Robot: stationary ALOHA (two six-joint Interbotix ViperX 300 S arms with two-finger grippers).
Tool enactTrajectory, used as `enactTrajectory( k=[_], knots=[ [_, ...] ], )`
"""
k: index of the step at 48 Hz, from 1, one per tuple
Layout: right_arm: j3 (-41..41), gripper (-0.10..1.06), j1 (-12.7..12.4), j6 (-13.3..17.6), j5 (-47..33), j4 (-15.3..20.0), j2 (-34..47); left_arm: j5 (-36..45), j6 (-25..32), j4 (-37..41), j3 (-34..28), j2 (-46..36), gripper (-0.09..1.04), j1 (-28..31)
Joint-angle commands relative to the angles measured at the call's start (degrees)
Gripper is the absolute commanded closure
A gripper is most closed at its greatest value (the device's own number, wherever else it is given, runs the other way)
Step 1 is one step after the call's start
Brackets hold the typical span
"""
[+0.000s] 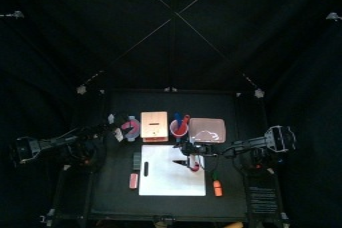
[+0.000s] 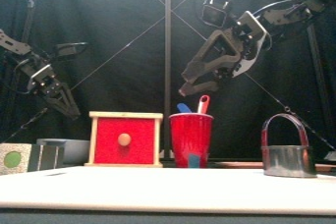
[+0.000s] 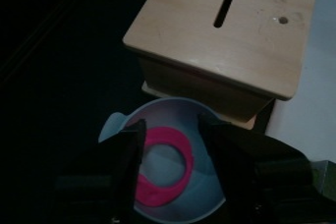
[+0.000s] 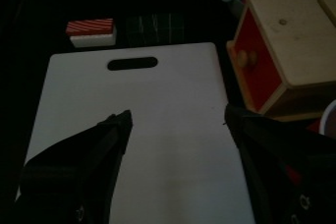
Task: Get the cutter from the drawer then cut the dough then place the extra dough in the bowl
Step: Place the extra dough in the bowl
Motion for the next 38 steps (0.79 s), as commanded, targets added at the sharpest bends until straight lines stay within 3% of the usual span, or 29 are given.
enactTrajectory(
  k=[1,9,21,29,38],
  knots=[
    [-0.53,-0.07,-0.26,0.09,-0.44,0.09,-0.53,-2.11,-0.09,-2.90,-1.67,-0.09,0.09,0.18],
    [-0.53,-0.07,-0.44,0.00,-0.79,-0.18,-0.70,-6.94,0.09,-6.68,-1.58,0.00,0.09,-2.99],
    [2.37,-0.07,-1.05,-0.26,-8.53,-1.67,-5.01,-19.86,0.44,-6.33,-0.97,0.00,0.09,-13.97],
    [5.71,-0.07,-1.41,-0.26,-14.94,-1.93,-8.09,-28.56,0.44,-1.23,0.88,0.26,0.09,-21.71],
    [7.29,-0.07,-1.67,0.00,-15.82,-1.76,-9.67,-33.05,-0.26,2.37,1.58,0.44,0.09,-26.98]
  ],
)
